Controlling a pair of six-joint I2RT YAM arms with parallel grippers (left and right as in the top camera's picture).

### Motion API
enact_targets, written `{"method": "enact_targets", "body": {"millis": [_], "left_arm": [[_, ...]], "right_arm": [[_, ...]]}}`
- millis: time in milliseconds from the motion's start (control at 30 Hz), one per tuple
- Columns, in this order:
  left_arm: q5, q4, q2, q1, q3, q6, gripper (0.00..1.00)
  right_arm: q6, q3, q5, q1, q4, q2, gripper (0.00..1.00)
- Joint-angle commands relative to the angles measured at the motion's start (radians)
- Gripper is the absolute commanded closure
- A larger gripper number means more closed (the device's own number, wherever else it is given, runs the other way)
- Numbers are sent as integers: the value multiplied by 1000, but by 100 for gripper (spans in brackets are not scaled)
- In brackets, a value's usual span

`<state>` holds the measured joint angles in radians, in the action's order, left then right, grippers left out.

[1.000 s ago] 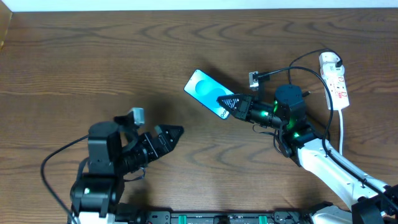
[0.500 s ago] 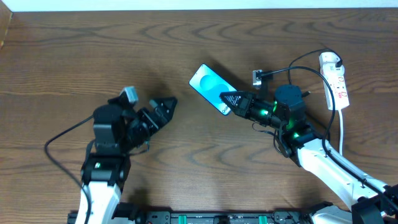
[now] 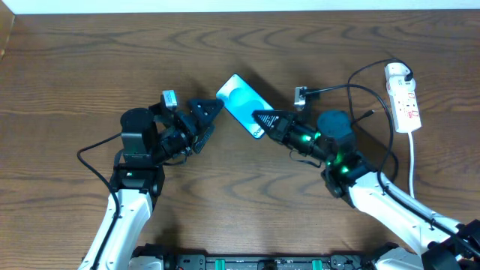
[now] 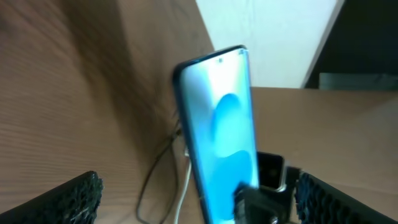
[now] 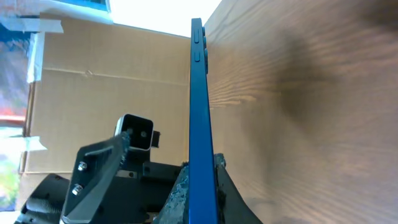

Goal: Plug charger to phone and switch on socket
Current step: 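Grasp the phone's top edge with the left gripper, holding it upright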

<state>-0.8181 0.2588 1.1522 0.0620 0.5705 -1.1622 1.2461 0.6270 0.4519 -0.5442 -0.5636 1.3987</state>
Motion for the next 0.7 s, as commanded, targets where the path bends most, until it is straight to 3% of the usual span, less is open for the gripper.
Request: {"method": "enact_targets", "body": {"millis": [0,333,467,667], "left_arm": [[-28,48,-1,2,5,-103,3],[-27,129,-1,2,5,-198,13],[-25,129,-1,2,5,-228,21],[21,129,-1,2,5,-394,36]], "right_arm": [[89,8,-97,-48,-31,-5,99],[342,8,-214,-146,-63,-5,99],[355,8,-215,-166,-119,-5,99],[355,8,-222,-182,-128,-5,99]]}}
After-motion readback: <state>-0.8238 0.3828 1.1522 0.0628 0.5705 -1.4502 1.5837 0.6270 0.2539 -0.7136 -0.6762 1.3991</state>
